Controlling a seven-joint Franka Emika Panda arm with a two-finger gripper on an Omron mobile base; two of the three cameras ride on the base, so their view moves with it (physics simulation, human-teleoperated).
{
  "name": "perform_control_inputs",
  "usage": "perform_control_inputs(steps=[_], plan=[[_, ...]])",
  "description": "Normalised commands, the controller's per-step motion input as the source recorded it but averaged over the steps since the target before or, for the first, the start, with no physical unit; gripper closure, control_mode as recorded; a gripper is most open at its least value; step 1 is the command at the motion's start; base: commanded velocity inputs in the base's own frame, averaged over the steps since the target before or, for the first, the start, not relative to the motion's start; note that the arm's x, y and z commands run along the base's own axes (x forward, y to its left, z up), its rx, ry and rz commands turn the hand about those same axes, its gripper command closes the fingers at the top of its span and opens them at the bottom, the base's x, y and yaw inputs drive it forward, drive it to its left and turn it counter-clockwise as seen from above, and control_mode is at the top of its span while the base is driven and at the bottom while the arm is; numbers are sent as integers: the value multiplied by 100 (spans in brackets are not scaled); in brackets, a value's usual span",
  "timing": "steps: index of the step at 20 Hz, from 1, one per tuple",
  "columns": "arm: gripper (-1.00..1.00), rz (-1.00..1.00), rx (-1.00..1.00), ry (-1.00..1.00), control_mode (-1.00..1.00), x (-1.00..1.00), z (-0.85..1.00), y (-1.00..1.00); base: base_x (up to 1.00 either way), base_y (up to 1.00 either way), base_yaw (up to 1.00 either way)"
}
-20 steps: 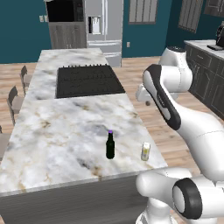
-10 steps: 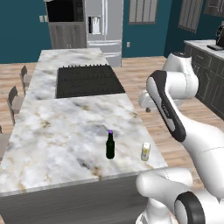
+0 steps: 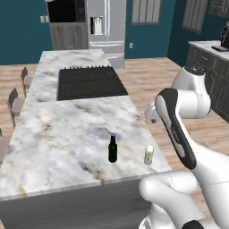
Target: Pick the beer, boxed drink from the counter and place them in the open cabinet.
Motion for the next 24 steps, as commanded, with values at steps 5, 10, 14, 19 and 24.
perform_control_inputs(steps=[5, 10, 14, 19, 24], plan=[[-100, 4, 3, -14, -100, -26, -16, -10, 0, 0, 0], [-100, 2, 2, -12, -100, -22, -25, -12, 0, 0, 0], [-100, 0, 1, -12, -100, -12, -34, -1, 0, 0, 0], [-100, 0, 0, -10, -100, -3, -32, 0, 0, 0, 0], [-100, 0, 0, -3, -100, 0, -25, 0, 0, 0, 0]])
